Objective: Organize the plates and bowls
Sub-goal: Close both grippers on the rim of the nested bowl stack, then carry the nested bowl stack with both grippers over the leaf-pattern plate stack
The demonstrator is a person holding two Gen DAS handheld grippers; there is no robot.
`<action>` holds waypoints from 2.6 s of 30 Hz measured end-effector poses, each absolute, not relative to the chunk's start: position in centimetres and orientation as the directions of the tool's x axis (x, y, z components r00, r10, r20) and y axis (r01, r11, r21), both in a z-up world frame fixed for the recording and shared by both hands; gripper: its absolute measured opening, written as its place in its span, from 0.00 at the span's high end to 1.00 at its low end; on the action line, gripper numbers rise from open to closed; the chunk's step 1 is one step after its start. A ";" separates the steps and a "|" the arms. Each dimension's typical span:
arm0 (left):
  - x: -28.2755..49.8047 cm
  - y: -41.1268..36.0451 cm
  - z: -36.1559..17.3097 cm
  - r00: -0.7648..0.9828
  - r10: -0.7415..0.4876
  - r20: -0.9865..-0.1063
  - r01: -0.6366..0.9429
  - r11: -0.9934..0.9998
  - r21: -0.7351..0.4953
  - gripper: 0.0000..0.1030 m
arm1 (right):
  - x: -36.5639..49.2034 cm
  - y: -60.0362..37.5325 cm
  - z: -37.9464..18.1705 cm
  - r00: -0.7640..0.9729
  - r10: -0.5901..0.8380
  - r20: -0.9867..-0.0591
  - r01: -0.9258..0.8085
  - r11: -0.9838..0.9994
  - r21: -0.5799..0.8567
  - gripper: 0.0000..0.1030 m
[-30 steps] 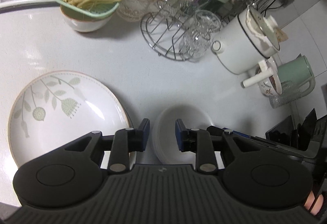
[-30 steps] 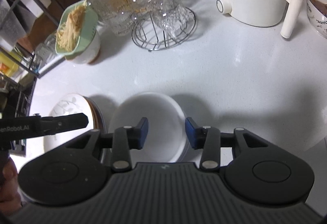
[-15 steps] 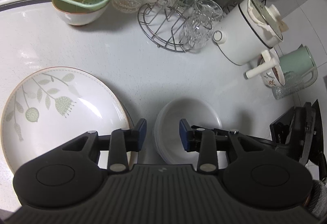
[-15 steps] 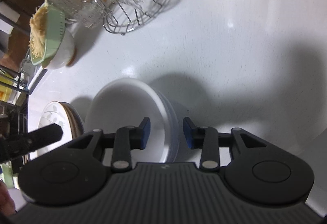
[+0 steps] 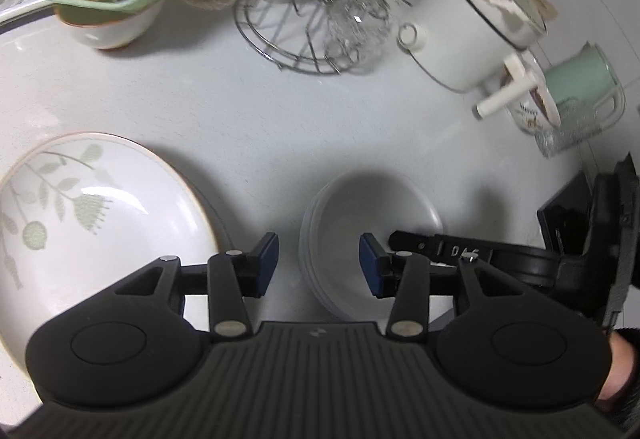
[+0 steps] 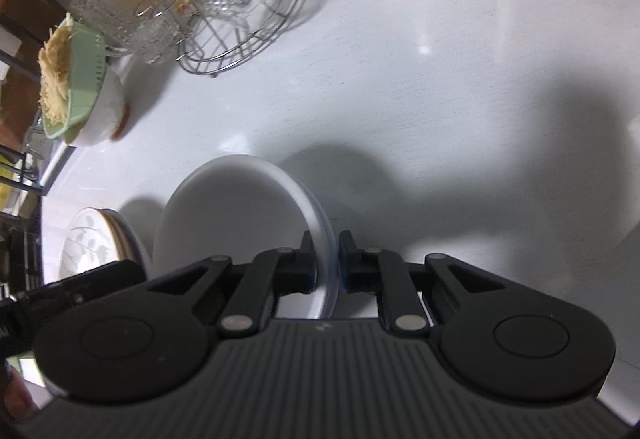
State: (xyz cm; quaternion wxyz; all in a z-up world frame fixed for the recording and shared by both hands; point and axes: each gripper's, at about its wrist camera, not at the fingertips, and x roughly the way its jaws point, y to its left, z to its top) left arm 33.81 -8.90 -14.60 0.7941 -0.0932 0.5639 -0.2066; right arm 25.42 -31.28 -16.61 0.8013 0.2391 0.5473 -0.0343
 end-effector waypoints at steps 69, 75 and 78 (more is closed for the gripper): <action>35.1 -9.6 -11.8 0.176 -0.350 -0.920 0.264 0.917 -0.299 0.75 | 21.5 -28.9 -9.8 0.481 0.193 -0.855 0.339 0.859 0.384 0.85; 34.4 -6.9 -10.9 0.197 -0.345 -0.918 0.257 0.921 -0.292 0.75 | 21.4 -26.4 -8.9 0.501 0.189 -0.845 0.321 0.866 0.384 0.85; 34.2 -5.1 -10.7 0.203 -0.334 -0.921 0.242 0.928 -0.283 0.75 | 21.3 -24.9 -8.8 0.510 0.198 -0.837 0.311 0.864 0.395 0.85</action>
